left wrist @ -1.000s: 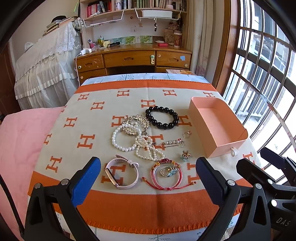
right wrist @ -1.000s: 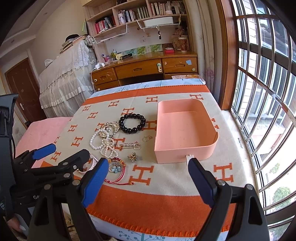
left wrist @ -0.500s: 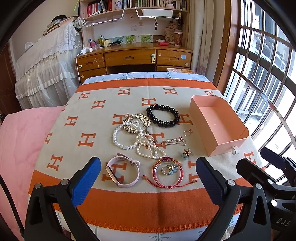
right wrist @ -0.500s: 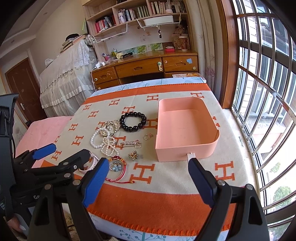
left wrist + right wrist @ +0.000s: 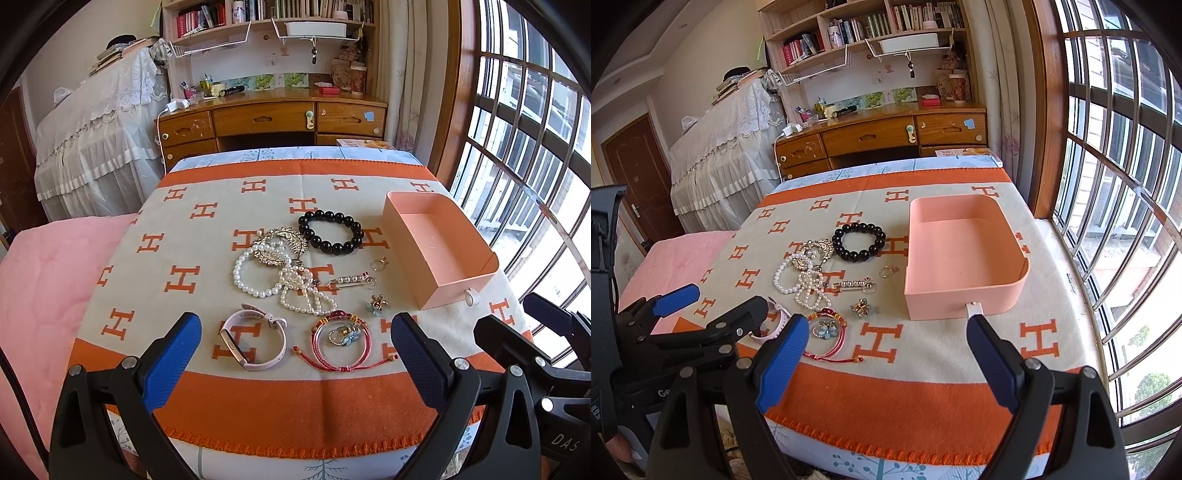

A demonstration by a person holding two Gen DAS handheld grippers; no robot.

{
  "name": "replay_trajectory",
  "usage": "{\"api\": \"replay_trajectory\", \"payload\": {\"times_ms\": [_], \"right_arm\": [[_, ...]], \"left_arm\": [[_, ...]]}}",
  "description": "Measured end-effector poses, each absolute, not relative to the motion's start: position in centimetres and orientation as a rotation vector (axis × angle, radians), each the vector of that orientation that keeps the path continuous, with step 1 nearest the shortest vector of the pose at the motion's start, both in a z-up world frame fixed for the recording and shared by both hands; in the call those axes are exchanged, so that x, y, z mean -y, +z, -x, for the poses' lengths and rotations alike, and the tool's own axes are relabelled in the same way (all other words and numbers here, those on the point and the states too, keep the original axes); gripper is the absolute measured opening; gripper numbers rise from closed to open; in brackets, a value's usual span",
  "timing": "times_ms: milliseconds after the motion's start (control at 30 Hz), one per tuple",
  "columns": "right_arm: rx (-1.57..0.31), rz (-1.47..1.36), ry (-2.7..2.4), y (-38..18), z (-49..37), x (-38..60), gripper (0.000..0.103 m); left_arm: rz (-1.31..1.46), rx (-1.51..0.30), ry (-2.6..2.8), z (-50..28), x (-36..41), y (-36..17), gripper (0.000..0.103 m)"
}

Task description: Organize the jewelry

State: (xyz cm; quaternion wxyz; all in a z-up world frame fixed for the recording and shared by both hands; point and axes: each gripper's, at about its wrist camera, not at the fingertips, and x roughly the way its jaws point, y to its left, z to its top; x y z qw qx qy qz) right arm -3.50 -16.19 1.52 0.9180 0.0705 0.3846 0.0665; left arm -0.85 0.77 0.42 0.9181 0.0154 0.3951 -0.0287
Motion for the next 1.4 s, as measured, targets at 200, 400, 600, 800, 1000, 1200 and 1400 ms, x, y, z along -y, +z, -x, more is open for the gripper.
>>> {"api": "replay_trajectory", "payload": {"times_ms": [200,400,600,800,1000,1200,1400], "right_arm": [[-0.786,-0.142,0.136,1.7,3.6,16.2,0.089],[-0.769,-0.140,0.135,2.4,4.1,16.0,0.089],[-0.768,-0.135,0.136,2.6,4.3,15.6,0.089],[-0.766,-0.091,0.155,2.9,4.0,14.4,0.089],[-0.843,-0.075,0.245,2.5,0.6,13.3,0.082],[-0.868,0.036,0.324,3.2,-3.8,11.0,0.073],[-0.980,0.101,0.423,1.9,-10.2,9.1,0.059]], "left_arm": [[-0.029,-0.806,-0.056,1.2,-1.0,0.7,0.101],[-0.030,-0.801,-0.064,1.5,-1.1,0.9,0.101],[-0.026,-0.797,-0.077,1.7,-1.4,1.0,0.101],[-0.007,-0.805,-0.110,1.1,-2.9,0.9,0.101],[-0.019,-0.834,-0.075,-0.2,-5.0,1.0,0.102],[0.007,-0.882,-0.059,-1.9,-7.9,0.3,0.102],[-0.008,-1.003,-0.072,-3.8,-9.7,-2.8,0.102]]}}
